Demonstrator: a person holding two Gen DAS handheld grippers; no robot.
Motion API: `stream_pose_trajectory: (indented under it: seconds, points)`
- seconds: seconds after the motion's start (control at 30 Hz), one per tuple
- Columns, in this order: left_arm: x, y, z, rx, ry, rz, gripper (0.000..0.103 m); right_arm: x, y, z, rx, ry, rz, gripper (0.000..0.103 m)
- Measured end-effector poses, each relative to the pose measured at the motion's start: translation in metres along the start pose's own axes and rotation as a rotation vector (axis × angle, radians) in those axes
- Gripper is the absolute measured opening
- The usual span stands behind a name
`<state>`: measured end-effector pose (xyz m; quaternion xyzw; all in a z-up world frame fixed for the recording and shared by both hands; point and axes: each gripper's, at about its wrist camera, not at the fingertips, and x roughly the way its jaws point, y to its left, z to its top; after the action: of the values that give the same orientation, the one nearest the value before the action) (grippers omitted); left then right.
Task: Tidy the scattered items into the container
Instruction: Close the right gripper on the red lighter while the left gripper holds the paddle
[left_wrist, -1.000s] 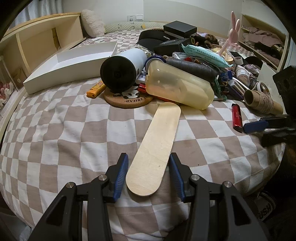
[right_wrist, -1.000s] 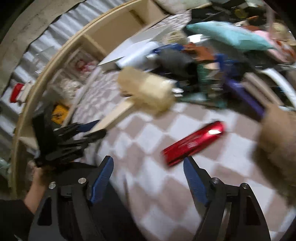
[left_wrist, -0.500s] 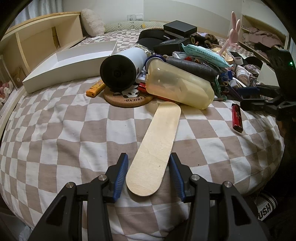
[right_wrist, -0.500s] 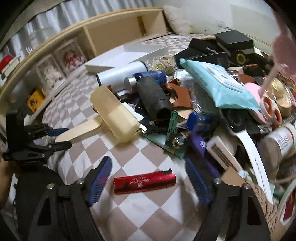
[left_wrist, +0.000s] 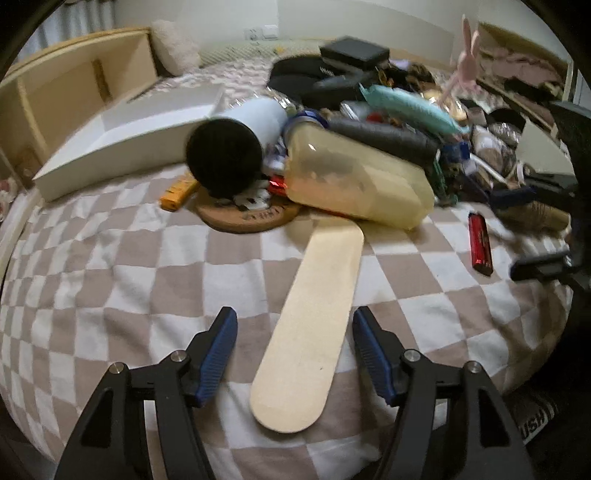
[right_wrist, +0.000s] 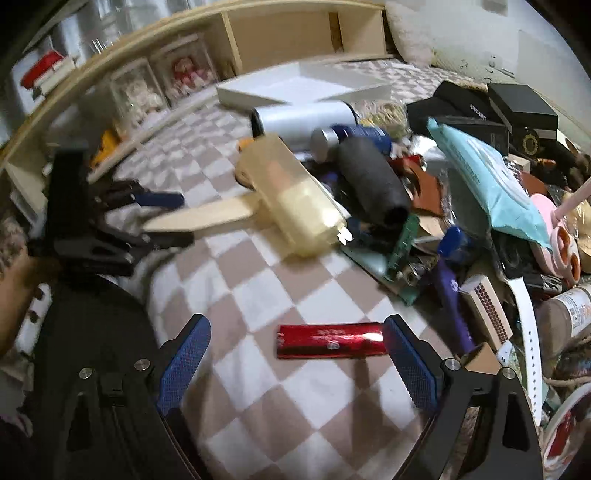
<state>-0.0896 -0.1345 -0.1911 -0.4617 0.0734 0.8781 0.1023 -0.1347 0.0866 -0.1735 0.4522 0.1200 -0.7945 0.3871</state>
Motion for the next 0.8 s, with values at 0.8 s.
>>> stream_pose_trajectory:
  seconds: [0.8]
  points:
    - [-0.001,-0.015,0.001,0.084,-0.006,0.059,0.041,-0.005,-0.006,-0.016,0.274,-0.02,0.151,0.094]
